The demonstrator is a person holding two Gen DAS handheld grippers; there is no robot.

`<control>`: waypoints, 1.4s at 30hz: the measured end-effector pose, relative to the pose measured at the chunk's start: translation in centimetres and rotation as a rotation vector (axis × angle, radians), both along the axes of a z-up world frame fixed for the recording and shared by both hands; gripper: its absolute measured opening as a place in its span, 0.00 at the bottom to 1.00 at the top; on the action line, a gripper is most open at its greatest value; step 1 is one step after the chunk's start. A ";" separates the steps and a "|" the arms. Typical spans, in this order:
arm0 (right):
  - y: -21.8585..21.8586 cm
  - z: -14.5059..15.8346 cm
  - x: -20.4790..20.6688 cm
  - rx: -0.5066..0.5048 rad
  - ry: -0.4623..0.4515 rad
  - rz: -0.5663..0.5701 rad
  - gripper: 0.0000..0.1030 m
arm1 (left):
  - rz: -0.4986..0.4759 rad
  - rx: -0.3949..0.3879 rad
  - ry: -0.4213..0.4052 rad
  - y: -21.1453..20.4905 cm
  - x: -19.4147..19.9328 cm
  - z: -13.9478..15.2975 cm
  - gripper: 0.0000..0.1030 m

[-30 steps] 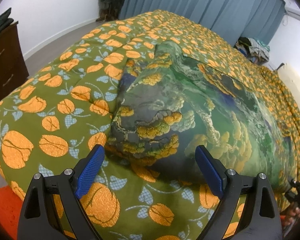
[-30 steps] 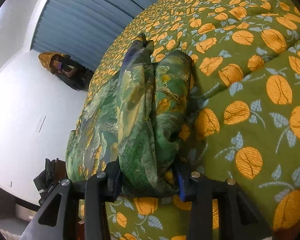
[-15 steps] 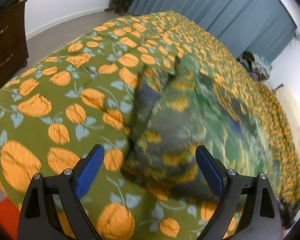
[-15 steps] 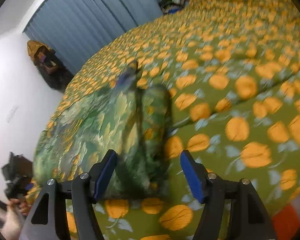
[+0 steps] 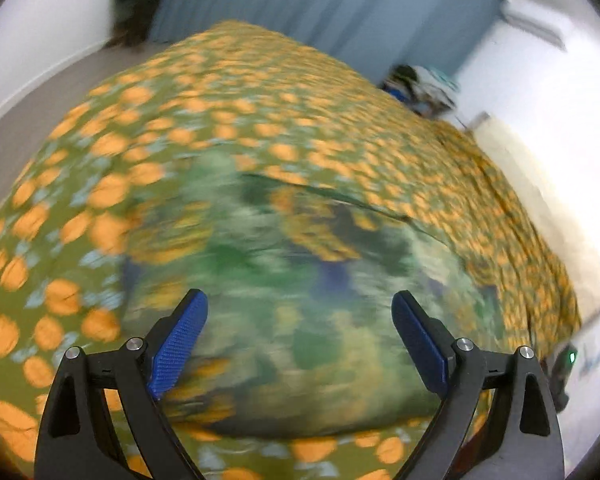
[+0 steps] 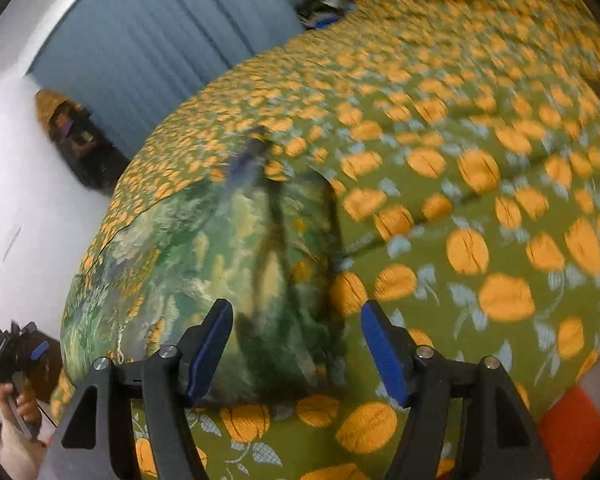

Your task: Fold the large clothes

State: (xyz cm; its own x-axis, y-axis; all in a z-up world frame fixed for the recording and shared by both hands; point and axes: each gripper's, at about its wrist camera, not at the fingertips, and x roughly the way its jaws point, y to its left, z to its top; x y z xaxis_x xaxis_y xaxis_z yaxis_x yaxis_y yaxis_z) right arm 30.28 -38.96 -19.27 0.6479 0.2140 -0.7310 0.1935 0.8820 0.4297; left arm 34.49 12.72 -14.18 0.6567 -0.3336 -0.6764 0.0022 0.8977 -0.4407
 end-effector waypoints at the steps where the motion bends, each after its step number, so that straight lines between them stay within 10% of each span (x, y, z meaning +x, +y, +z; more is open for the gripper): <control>1: -0.3 -0.1 -0.3 0.016 0.006 -0.003 0.67 | -0.031 0.015 -0.002 -1.6 0.5 0.2 0.92; 13: -2.8 -4.2 1.0 0.344 0.046 -0.013 0.76 | -0.286 0.162 -0.005 -18.6 4.4 -1.5 0.84; 22: -0.7 -5.7 3.0 0.427 0.068 0.097 0.77 | -0.376 0.379 0.052 -22.7 5.9 -8.8 0.94; 25: 1.1 -5.8 4.0 0.374 0.058 0.115 0.76 | -0.381 0.378 0.059 -22.7 5.8 -8.5 0.95; 29: 2.9 -2.6 3.0 0.259 -0.037 0.084 0.41 | -0.399 0.357 0.073 -22.5 5.9 -7.8 0.96; 34: 7.7 4.4 1.8 0.018 -0.198 0.186 0.39 | -0.403 0.328 0.096 -20.4 6.3 -2.8 0.95; 38: 12.4 8.4 0.5 -0.206 -0.308 0.298 0.39 | -0.397 0.154 0.045 -17.9 6.4 5.2 0.95; 42: 18.0 10.0 -0.1 -0.390 -0.361 0.404 0.39 | -0.546 0.079 0.085 -20.7 6.2 9.8 0.95</control>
State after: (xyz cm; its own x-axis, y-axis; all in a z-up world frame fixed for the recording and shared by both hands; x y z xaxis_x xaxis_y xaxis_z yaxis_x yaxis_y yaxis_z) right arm 30.13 -20.92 -9.29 0.7911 0.2553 -0.5558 -0.2809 0.9589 0.0407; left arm 40.73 -8.03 -4.36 0.3454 -0.5558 -0.7562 0.4435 0.8068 -0.3905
